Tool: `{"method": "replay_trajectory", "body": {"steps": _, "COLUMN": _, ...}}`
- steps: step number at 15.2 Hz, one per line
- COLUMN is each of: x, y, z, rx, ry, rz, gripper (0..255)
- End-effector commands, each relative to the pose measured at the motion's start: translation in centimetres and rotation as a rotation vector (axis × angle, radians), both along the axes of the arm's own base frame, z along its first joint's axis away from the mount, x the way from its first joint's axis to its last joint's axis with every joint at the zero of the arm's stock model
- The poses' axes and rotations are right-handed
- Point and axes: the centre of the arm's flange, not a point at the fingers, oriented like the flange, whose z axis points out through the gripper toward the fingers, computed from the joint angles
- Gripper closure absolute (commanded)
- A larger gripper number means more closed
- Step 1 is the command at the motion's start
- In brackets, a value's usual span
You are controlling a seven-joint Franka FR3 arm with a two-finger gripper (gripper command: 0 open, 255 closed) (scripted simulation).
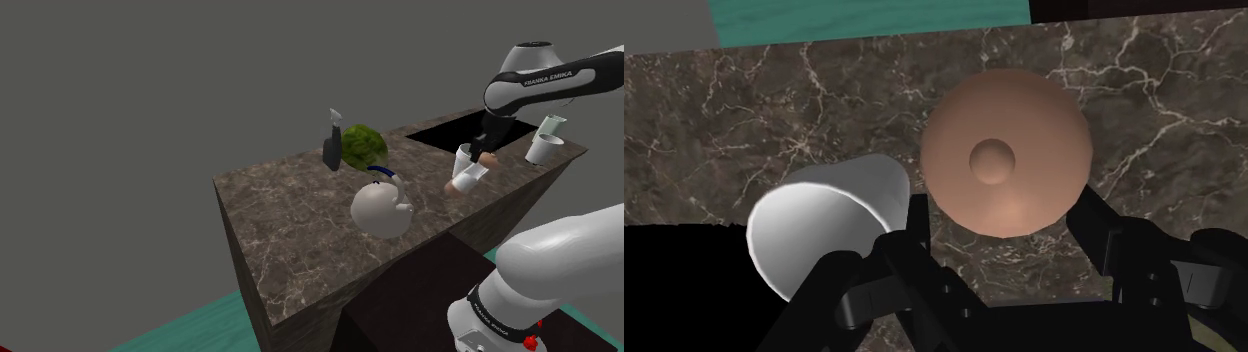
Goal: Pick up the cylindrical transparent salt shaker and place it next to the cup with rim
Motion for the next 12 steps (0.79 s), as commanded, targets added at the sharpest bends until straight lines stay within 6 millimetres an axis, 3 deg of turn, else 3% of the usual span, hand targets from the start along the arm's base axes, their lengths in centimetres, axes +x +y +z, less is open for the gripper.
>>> {"method": "replay_trajectory", "body": {"steps": 1, "x": 0.03, "y": 0.02, "z": -1.04, "rx": 0.000, "ry": -0.001, "rz": 0.000, "gripper": 255}}
{"method": "replay_trajectory", "body": {"steps": 2, "x": 0.03, "y": 0.02, "z": -1.92, "rx": 0.000, "ry": -0.001, "rz": 0.000, "gripper": 255}}
{"method": "replay_trajectory", "body": {"steps": 10, "x": 0.03, "y": 0.02, "z": -1.92, "rx": 0.000, "ry": -0.001, "rz": 0.000, "gripper": 255}}
{"method": "replay_trajectory", "body": {"steps": 11, "x": 0.03, "y": 0.02, "z": -1.92, "rx": 0.000, "ry": -0.001, "rz": 0.000, "gripper": 0}}
{"method": "replay_trajectory", "body": {"steps": 12, "x": 0.03, "y": 0.02, "z": -1.92, "rx": 0.000, "ry": -0.001, "rz": 0.000, "gripper": 0}}
